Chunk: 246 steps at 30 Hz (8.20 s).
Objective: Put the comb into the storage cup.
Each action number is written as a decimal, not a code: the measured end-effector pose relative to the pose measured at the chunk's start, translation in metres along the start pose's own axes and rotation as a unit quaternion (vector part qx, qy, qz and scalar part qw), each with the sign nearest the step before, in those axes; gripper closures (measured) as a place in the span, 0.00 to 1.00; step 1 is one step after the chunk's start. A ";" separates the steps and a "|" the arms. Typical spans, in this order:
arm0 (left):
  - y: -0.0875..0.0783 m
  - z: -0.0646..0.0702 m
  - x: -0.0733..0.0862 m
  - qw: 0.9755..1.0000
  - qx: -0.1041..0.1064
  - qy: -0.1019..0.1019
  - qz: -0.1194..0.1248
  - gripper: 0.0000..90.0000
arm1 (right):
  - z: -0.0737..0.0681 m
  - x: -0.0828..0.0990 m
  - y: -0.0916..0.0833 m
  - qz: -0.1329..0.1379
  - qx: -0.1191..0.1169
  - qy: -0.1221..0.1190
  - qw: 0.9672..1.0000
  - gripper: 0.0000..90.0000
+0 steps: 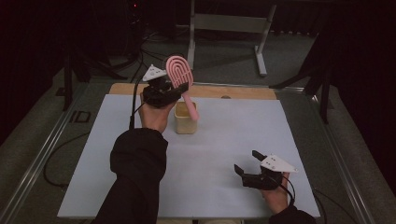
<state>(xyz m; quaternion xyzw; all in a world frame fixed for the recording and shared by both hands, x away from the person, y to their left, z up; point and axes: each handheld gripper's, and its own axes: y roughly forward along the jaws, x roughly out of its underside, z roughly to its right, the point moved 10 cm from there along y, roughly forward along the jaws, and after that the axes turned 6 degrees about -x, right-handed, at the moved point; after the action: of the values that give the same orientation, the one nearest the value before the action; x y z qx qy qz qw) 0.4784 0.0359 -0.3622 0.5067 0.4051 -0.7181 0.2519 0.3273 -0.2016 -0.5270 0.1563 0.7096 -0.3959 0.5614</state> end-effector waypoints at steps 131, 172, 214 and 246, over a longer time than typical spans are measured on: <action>0.043 -0.020 0.026 0.996 -0.081 0.022 -0.011 0.73 | 0.001 -0.006 -0.003 0.012 -0.004 0.007 1.000 0.12; 0.051 -0.026 0.056 0.996 -0.080 0.003 -0.028 0.73 | 0.001 -0.004 -0.002 0.010 -0.005 0.006 1.000 0.12; 0.061 -0.028 0.078 0.995 -0.086 0.001 -0.048 0.73 | 0.001 -0.003 -0.001 0.006 -0.006 0.006 1.000 0.12; 0.067 -0.028 0.095 0.994 -0.088 -0.005 -0.060 0.72 | 0.000 -0.002 0.000 0.005 -0.006 0.006 1.000 0.12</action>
<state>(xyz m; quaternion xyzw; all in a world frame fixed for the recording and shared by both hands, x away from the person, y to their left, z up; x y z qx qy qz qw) 0.5105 0.0280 -0.4773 0.4537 0.4950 -0.6962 0.2538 0.3280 -0.2015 -0.5247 0.1592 0.7147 -0.3879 0.5598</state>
